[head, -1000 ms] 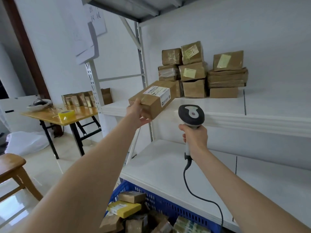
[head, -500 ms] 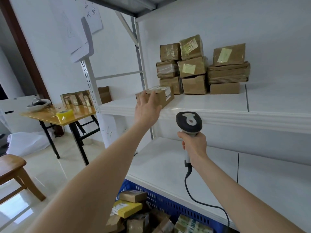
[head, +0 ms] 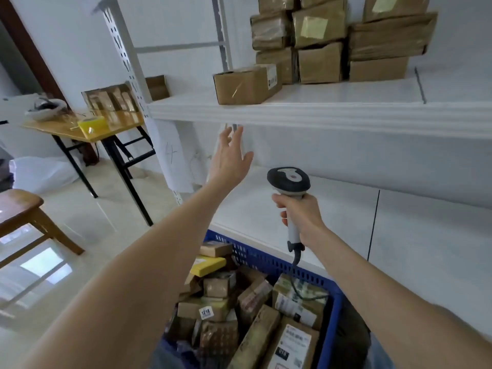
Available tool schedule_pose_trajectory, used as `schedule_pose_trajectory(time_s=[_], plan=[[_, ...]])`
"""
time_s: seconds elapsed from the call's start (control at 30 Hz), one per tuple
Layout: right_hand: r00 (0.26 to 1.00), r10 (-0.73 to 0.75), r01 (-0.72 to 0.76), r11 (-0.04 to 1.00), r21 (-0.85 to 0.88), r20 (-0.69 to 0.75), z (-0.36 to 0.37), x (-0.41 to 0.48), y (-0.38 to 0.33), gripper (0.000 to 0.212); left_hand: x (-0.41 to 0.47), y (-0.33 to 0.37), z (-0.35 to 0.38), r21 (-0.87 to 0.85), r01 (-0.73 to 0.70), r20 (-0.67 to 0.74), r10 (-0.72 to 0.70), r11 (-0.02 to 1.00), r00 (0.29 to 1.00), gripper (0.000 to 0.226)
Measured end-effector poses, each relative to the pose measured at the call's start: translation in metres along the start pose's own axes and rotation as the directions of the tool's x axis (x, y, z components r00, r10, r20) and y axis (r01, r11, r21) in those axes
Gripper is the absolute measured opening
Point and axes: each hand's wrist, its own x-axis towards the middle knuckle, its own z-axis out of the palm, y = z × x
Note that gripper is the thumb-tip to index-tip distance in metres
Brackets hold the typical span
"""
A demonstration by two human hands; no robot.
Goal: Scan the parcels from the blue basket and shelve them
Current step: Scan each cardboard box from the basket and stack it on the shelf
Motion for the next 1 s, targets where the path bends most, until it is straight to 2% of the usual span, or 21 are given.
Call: schedule_pose_trajectory(time_s=[0.13,0.3,0.43,0.63,0.77,0.87,1.0], plan=[[0.989,0.144,-0.143,0.988,-0.049,0.013,0.009,0.005,0.054,0.025,-0.058,-0.047,0.045,0.079,0.108,0.196,-0.121,0.991,0.973,0.063],[0.956,0.293,-0.289,0.949,-0.124,0.012,0.013,0.008,0.107,0.025,-0.128,-0.095,0.085,0.131,0.286,0.406,-0.314,0.949,0.858,0.063],[0.914,0.406,-0.401,0.904,-0.145,0.0,0.01,0.01,0.141,0.024,-0.176,-0.115,0.113,0.187,0.375,0.594,-0.409,0.908,0.693,0.065],[0.854,0.519,-0.518,0.839,-0.165,-0.042,-0.003,0.009,0.194,0.029,-0.238,-0.119,0.168,0.272,0.299,0.792,-0.39,0.915,0.471,0.082],[0.823,0.562,-0.567,0.809,-0.156,-0.078,-0.012,0.007,0.222,0.027,-0.274,-0.112,0.203,0.326,0.29,0.849,-0.414,0.9,0.329,0.095],[0.807,0.584,-0.591,0.797,-0.129,-0.09,-0.022,0.005,0.24,0.025,-0.292,-0.108,0.22,0.381,0.256,0.848,-0.446,0.888,0.286,0.098],[0.797,0.596,-0.604,0.791,-0.101,-0.097,-0.034,0.002,0.252,0.024,-0.298,-0.107,0.226,0.431,0.235,0.807,-0.489,0.871,0.331,0.089]])
